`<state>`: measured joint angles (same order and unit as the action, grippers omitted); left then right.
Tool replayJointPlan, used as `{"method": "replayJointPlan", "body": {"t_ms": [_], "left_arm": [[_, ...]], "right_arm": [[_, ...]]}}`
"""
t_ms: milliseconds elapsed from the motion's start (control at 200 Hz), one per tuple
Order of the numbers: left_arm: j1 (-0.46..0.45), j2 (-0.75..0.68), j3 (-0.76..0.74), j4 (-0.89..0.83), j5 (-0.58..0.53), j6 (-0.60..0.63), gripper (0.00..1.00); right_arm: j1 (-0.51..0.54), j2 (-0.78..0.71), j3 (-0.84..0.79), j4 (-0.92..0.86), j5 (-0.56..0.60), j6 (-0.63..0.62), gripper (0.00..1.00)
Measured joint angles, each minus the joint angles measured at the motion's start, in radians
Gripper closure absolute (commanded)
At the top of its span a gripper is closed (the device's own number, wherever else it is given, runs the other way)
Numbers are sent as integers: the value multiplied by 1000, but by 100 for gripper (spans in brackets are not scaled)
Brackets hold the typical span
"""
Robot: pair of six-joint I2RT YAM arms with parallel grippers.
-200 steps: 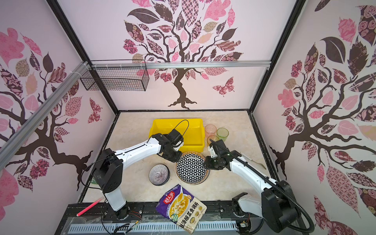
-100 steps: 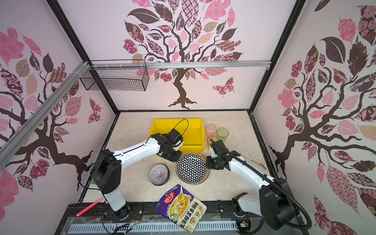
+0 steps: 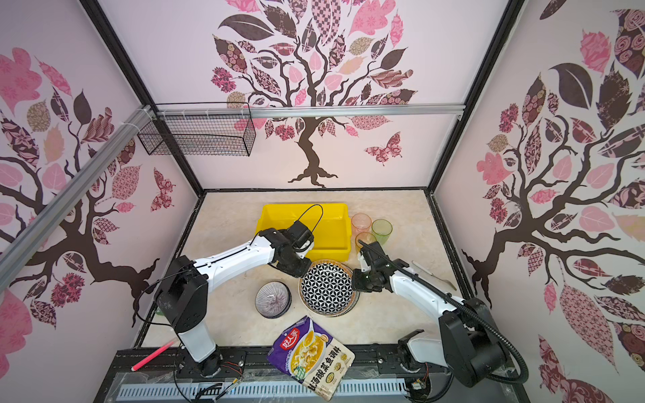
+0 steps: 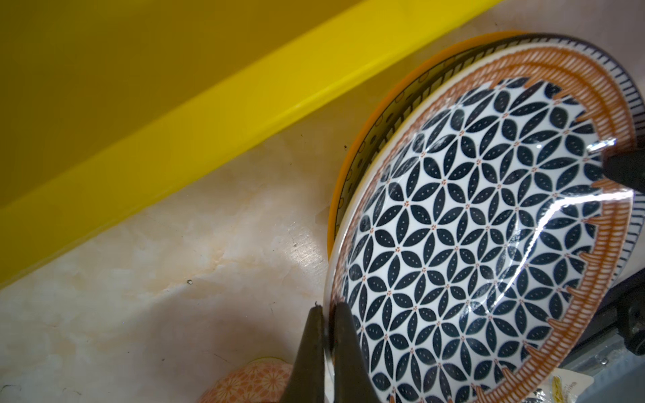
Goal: Place the mixed dishes into the plastic bin
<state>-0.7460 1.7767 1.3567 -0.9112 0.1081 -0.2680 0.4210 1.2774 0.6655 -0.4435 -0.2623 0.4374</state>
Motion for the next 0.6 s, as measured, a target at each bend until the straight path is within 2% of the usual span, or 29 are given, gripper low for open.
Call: {"method": "replayJointPlan", "body": {"t_ms": [600], "left_arm": [[2,-1,-1,-26,8,6,81]], "right_arm": [[2,14,-5,41,-20,1,97]]}}
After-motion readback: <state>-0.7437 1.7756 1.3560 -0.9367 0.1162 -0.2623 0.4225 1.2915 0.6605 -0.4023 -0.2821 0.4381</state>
